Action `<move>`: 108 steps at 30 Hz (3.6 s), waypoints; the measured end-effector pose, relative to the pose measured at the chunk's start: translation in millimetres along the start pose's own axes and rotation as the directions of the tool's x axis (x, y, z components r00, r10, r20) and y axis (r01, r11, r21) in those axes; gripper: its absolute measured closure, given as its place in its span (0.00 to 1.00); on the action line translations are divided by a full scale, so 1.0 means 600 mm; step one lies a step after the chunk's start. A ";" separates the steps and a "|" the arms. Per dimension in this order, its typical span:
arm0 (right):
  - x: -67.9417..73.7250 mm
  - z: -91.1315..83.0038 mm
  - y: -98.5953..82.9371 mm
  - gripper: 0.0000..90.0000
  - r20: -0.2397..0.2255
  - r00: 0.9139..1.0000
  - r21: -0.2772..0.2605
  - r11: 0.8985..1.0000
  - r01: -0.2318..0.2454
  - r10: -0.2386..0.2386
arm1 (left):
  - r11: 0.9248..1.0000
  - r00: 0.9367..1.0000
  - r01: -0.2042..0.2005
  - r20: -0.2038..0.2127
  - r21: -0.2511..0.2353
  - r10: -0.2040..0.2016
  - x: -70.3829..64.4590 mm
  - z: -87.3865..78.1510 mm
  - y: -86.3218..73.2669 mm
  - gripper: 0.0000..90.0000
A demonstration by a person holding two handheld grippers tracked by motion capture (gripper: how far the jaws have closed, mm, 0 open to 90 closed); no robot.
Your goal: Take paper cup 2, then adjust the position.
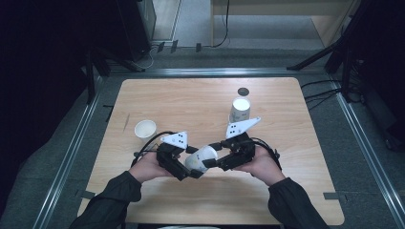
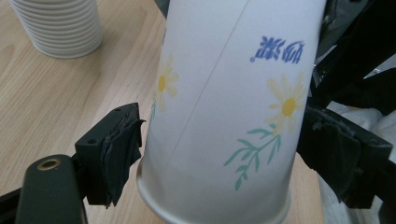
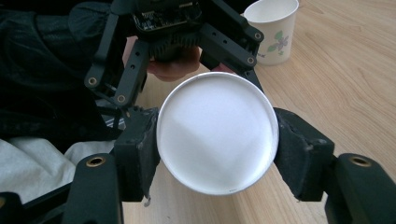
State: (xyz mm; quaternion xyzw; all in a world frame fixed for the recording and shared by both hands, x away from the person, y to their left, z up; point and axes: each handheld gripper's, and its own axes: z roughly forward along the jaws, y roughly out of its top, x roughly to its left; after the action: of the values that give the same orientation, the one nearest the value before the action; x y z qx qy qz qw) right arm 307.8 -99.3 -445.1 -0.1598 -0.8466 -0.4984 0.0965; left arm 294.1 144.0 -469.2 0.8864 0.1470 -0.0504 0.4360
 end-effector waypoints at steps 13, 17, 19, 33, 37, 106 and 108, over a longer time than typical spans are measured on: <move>-0.002 -0.002 0.001 0.41 -0.014 1.000 -0.003 1.000 -0.028 0.028 | 0.999 1.000 -0.026 -0.005 0.024 0.026 0.000 0.001 -0.004 0.25; -0.001 -0.002 0.001 0.41 -0.013 1.000 0.000 1.000 -0.027 0.027 | 0.999 1.000 -0.031 0.000 0.026 0.031 0.000 0.002 -0.003 0.26; -0.002 -0.002 0.001 0.41 -0.017 1.000 0.001 1.000 -0.025 0.025 | 0.999 0.999 -0.033 0.004 0.023 0.033 -0.001 0.001 -0.003 0.27; -0.002 -0.003 0.002 0.40 -0.025 0.999 -0.001 1.000 -0.023 0.023 | 0.999 0.999 -0.040 0.009 0.022 0.039 -0.002 -0.002 -0.002 0.32; -0.002 -0.003 0.003 0.40 -0.028 1.000 -0.001 1.000 -0.011 0.011 | 0.999 0.999 -0.038 0.014 0.023 0.038 -0.002 -0.002 -0.002 0.32; -0.006 -0.002 -0.052 0.37 0.112 0.987 0.072 0.991 0.110 -0.117 | 0.912 0.995 -0.094 0.001 0.399 0.101 0.033 -0.022 0.064 0.31; -0.006 -0.001 -0.051 0.34 0.101 0.989 0.054 0.993 0.103 -0.108 | 0.901 0.994 -0.099 -0.008 0.422 0.113 0.032 -0.019 0.065 0.31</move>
State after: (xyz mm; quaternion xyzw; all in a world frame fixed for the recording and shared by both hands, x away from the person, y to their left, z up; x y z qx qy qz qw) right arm 300.2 -114.0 -470.8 -0.1379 -0.8696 -0.4732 0.0295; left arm 323.9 134.6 -437.1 0.9670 0.0912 -0.0427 0.2341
